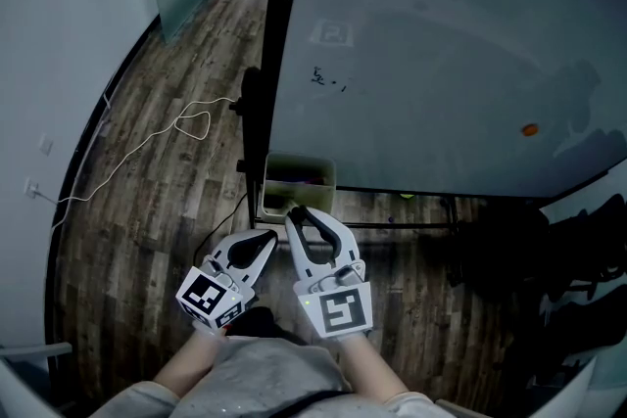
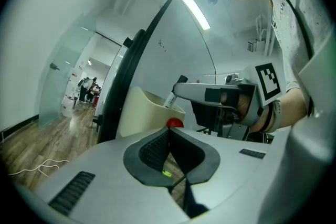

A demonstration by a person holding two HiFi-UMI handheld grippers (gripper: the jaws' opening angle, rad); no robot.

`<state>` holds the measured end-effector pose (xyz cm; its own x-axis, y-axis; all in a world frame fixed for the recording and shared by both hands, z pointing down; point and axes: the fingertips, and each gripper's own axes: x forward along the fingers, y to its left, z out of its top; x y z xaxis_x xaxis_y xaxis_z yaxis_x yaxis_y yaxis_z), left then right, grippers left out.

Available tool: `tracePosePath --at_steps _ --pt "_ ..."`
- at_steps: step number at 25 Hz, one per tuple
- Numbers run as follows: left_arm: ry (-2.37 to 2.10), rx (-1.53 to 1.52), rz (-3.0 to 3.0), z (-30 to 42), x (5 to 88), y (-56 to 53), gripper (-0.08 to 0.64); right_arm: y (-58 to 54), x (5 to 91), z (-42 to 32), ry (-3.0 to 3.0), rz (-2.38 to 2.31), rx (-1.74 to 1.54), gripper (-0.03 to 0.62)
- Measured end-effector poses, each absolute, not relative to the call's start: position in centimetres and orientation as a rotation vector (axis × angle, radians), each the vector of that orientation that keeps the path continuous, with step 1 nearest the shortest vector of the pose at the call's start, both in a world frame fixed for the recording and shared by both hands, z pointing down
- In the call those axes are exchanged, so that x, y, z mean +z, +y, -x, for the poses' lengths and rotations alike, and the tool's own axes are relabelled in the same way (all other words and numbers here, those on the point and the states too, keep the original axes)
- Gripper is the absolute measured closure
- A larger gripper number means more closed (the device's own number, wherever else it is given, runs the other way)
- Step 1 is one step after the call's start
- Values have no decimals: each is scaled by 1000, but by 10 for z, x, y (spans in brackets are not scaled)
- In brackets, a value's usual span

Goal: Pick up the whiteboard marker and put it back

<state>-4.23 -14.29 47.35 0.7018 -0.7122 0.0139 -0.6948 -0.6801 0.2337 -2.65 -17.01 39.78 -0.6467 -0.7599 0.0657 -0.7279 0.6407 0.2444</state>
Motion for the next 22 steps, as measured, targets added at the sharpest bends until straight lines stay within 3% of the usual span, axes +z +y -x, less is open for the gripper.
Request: tracePosePath --at_steps 22 --pt "-1115 -114 -2683 42 478 -144 545 -173 409 32 -2624 -1200 -308 514"
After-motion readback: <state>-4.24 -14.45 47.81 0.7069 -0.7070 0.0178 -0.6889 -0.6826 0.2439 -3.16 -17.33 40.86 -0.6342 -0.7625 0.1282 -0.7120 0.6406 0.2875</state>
